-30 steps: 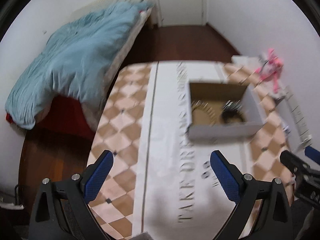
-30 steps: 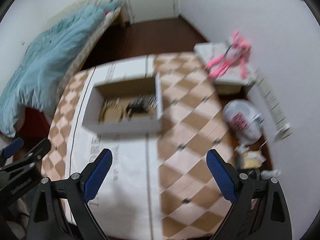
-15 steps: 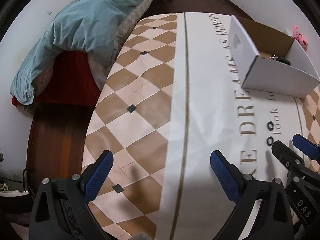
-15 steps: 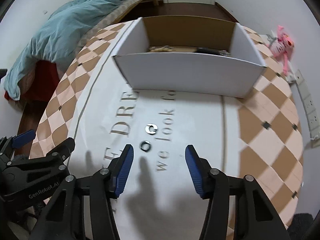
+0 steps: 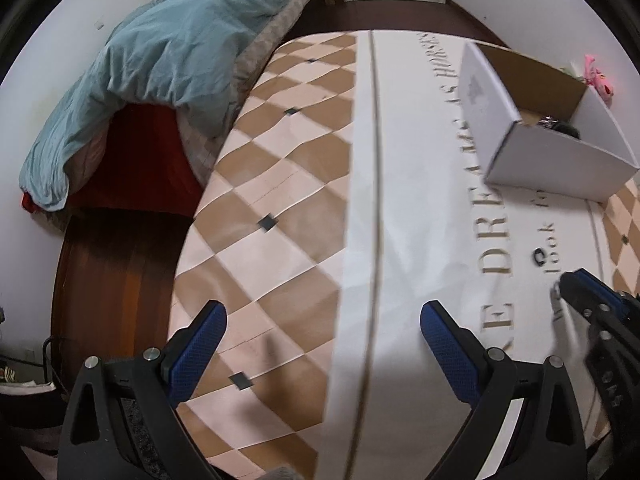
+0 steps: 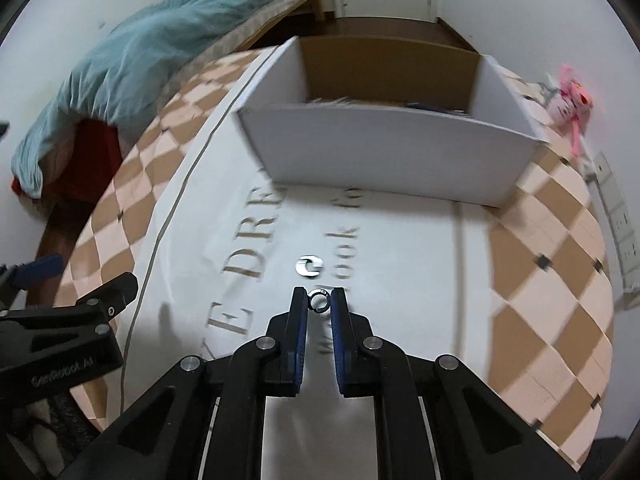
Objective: Organize jewelry
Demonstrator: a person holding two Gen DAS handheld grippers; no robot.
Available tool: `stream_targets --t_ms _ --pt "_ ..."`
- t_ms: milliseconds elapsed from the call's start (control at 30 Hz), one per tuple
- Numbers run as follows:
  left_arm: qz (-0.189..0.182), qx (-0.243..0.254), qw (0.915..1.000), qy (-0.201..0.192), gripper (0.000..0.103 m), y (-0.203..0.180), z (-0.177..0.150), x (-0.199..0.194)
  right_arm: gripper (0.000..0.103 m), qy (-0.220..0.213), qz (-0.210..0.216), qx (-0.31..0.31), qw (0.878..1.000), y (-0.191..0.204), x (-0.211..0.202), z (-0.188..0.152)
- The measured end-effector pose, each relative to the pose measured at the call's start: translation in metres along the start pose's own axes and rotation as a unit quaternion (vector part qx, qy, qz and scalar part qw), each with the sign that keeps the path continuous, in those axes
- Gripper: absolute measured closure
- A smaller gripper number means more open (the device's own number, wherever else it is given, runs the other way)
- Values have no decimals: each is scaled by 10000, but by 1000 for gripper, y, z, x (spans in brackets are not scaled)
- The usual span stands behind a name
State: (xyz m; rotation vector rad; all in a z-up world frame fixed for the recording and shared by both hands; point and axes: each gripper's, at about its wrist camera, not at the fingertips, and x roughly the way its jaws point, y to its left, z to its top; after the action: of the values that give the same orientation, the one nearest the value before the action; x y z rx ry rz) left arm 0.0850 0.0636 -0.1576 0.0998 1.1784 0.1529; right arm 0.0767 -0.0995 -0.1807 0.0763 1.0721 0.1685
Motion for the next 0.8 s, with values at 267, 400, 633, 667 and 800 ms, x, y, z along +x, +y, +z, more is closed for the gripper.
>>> stream_targets --t_ms 267,400,633,667,800 --pt "-618 256 9977 131 4 -58 13 4 91 -96 -342 821 9960 -84 -23 -3" --pt "-963 451 9942 177 5 -92 18 7 91 -74 -517 1159 9919 -115 -24 -7" --pt "-1105 788 9907 84 55 -125 24 7 103 -67 -621 1303 9895 -141 -27 -14" --pt "-1116 795 9905 116 65 -127 23 8 103 -66 -614 1325 9893 -142 -27 -14" --pt "-1233 804 9891 14 87 -128 22 8 103 -60 -607 1344 9890 -144 -25 -15"
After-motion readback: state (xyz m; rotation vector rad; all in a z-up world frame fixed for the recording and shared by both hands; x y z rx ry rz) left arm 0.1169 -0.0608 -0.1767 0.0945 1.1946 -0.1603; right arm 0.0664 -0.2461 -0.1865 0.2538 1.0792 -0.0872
